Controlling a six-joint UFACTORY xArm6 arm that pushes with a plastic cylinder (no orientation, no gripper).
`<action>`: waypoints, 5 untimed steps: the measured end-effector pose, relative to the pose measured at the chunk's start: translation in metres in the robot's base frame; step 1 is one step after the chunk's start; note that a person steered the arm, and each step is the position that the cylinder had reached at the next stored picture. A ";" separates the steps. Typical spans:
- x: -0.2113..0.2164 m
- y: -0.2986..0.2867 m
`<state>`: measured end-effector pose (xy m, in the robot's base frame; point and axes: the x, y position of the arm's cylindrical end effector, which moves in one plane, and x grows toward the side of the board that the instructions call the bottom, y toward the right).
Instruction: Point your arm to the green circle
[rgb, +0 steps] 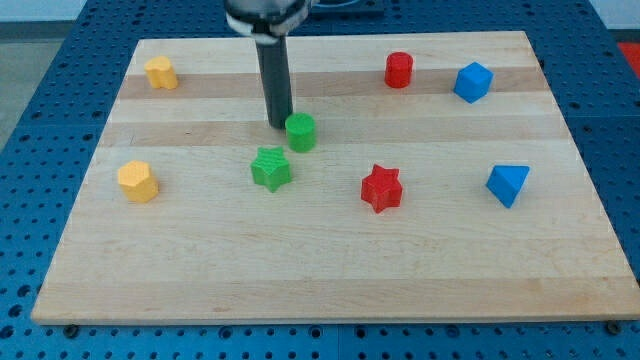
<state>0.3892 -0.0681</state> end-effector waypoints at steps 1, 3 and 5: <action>0.005 0.000; 0.018 -0.003; -0.051 0.033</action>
